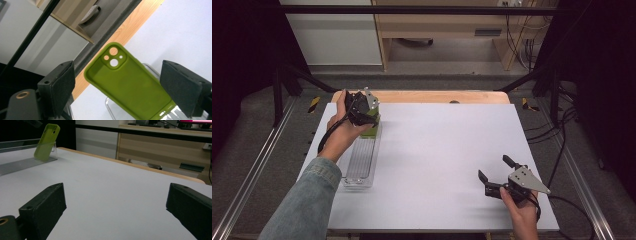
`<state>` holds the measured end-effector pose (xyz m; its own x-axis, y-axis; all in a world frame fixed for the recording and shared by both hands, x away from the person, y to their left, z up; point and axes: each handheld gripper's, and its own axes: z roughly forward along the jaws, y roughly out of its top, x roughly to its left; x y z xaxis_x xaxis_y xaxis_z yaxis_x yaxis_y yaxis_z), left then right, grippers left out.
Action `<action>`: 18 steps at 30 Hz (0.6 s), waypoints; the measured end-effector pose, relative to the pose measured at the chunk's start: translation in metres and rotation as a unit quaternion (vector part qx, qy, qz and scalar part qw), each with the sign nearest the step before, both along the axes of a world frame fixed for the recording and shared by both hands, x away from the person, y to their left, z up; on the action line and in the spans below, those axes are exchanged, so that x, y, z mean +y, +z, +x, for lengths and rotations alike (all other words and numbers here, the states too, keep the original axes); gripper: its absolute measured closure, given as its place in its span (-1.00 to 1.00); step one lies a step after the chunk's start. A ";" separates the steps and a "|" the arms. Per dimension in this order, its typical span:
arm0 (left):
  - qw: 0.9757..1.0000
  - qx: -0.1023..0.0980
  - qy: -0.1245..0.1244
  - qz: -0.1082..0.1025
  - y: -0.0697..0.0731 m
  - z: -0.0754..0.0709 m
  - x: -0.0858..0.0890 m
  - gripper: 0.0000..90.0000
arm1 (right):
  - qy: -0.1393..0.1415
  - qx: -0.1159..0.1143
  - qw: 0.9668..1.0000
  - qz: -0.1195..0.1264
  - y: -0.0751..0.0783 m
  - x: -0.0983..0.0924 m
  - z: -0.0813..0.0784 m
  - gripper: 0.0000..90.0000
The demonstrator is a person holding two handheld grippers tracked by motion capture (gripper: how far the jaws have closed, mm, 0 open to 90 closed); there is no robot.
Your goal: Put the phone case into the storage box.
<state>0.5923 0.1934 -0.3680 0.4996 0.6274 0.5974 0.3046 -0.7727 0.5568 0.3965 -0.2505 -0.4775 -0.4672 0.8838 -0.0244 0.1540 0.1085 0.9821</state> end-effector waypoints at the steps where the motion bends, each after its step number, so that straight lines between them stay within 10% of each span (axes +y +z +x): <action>1: 1.000 0.000 -0.004 -0.004 0.000 -0.001 -0.002 -0.74 | 0.000 0.000 1.000 0.000 0.000 0.000 0.000 -0.94; 18: 1.000 -0.010 -0.012 -0.020 -0.003 -0.010 -0.010 -0.82 | 0.000 0.000 1.000 0.000 0.000 0.000 0.000 -0.94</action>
